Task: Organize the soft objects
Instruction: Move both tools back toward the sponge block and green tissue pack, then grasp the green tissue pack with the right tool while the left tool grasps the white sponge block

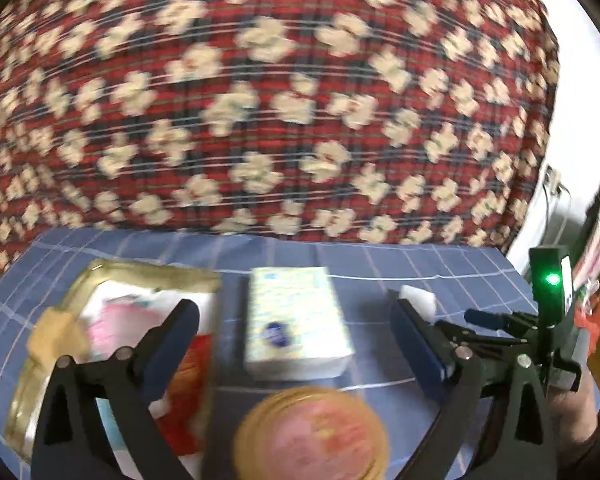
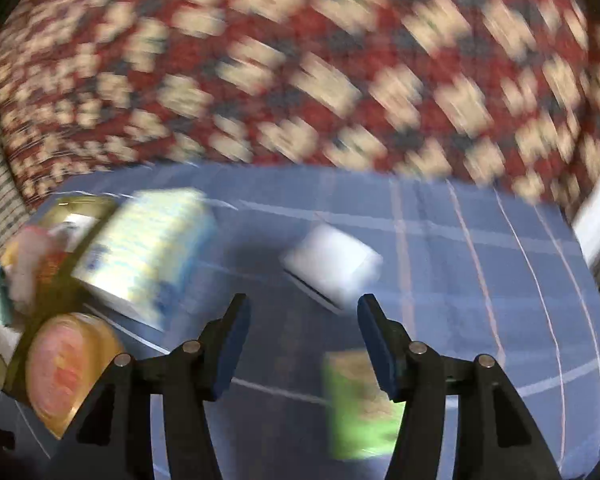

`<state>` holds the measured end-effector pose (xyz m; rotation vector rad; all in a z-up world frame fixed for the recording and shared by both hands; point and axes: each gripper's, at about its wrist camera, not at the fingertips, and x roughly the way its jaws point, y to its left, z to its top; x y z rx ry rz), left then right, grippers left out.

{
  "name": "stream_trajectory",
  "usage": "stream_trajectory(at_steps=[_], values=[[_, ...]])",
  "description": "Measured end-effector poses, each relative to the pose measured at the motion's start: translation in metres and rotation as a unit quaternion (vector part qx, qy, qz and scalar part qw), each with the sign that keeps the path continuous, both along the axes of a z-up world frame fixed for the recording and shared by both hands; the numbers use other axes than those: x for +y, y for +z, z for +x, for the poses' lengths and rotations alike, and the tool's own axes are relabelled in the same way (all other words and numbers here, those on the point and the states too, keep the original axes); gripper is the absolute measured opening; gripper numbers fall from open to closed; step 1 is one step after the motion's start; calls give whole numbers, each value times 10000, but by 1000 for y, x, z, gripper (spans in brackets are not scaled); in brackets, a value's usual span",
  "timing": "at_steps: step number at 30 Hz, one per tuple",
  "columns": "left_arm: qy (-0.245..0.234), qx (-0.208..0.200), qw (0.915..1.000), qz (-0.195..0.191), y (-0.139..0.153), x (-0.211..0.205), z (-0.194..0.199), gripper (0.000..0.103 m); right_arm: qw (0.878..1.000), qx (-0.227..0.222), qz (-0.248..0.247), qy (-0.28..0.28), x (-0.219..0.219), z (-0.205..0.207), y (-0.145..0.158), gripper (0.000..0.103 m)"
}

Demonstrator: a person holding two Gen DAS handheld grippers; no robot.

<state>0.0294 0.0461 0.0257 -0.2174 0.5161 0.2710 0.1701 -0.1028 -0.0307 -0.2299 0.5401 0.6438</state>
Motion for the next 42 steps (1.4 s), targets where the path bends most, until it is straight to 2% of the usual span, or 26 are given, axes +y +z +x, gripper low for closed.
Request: stream_trajectory(at_steps=[2, 6, 12, 15, 16, 18, 21, 24, 28, 33, 38, 42], values=[[-148, 130, 9998, 58, -2, -15, 17, 98, 9988, 405, -56, -262, -22, 20, -9, 58], [-459, 363, 9982, 147, -10, -44, 46, 98, 9959, 789, 23, -434, -52, 35, -20, 65], [-686, 550, 9956, 316, -20, -68, 65, 98, 9924, 1221, -57, -153, -54, 34, -31, 65], [-701, 645, 9952, 231, -25, -69, 74, 98, 9894, 1418, -266, -135, -45, 38, -41, 65], [-721, 672, 9950, 167, -26, -69, 77, 98, 9887, 1438, -377, -194, -43, 39, -45, 65], [-722, 705, 9948, 143, -28, -71, 81, 98, 9879, 1446, -497, -275, -41, 40, -49, 52], [-759, 747, 9942, 153, -31, -76, 85, 98, 9895, 1364, -397, -285, -43, 37, -46, 52], [-826, 791, 9934, 118, -34, -85, 91, 98, 9904, 1181, -130, -707, -58, 43, -40, 52], [-929, 923, 9913, 107, -40, -101, 108, 98, 9829, 1098, 176, -1465, -84, 56, -36, 52], [-1024, 1144, 9881, 11, -54, -117, 137, 98, 9729, 995, 449, -2037, -107, 65, -31, 52], [-1016, 1395, 9850, -25, -71, -122, 163, 98, 9645, 964, 745, -2344, -122, 69, -28, 52], [-936, 1475, 9846, 9, -79, -124, 178, 98, 9631, 934, 788, -2397, -124, 69, -26, 52]])
